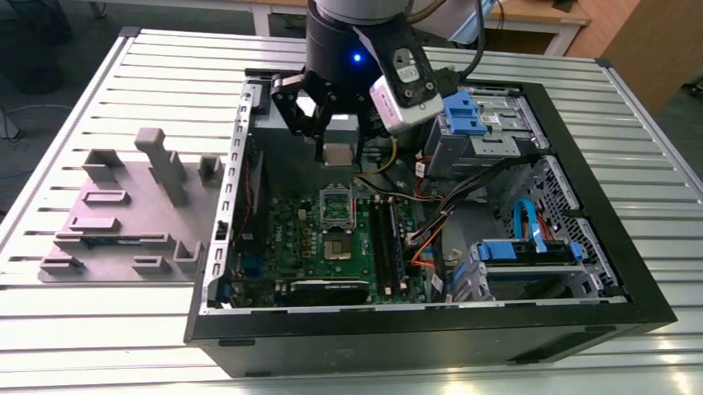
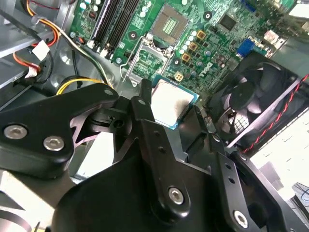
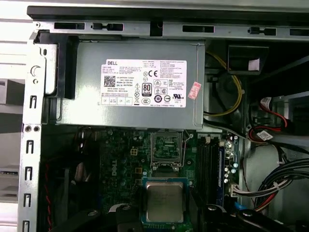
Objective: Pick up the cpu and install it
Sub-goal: 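Pick up the cpu and move it towards the insertion slot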
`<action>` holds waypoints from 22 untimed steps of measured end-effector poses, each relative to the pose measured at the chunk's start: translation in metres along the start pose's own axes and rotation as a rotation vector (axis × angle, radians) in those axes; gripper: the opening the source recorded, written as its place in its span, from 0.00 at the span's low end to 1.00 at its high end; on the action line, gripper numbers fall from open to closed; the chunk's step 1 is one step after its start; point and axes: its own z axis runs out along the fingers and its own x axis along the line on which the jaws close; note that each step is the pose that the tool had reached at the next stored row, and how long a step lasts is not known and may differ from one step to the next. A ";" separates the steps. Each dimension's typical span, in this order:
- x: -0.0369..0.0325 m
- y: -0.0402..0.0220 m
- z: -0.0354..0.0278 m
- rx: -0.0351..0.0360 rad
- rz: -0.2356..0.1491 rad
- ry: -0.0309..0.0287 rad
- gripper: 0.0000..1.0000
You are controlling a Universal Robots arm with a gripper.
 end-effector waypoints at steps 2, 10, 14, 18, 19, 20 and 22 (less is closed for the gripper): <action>0.0000 -0.0022 0.0015 0.0000 0.000 0.0001 0.47; -0.0001 -0.0063 0.0140 0.0000 0.000 0.0005 0.47; -0.0002 -0.0078 0.0211 0.0001 0.000 0.0005 0.47; -0.0004 -0.0100 0.0285 0.0000 0.000 0.0004 0.47; -0.0004 -0.0107 0.0303 -0.0001 0.000 0.0004 0.47; -0.0004 -0.0113 0.0321 0.0000 0.000 0.0005 0.47; -0.0004 -0.0125 0.0356 0.0000 0.000 0.0005 0.47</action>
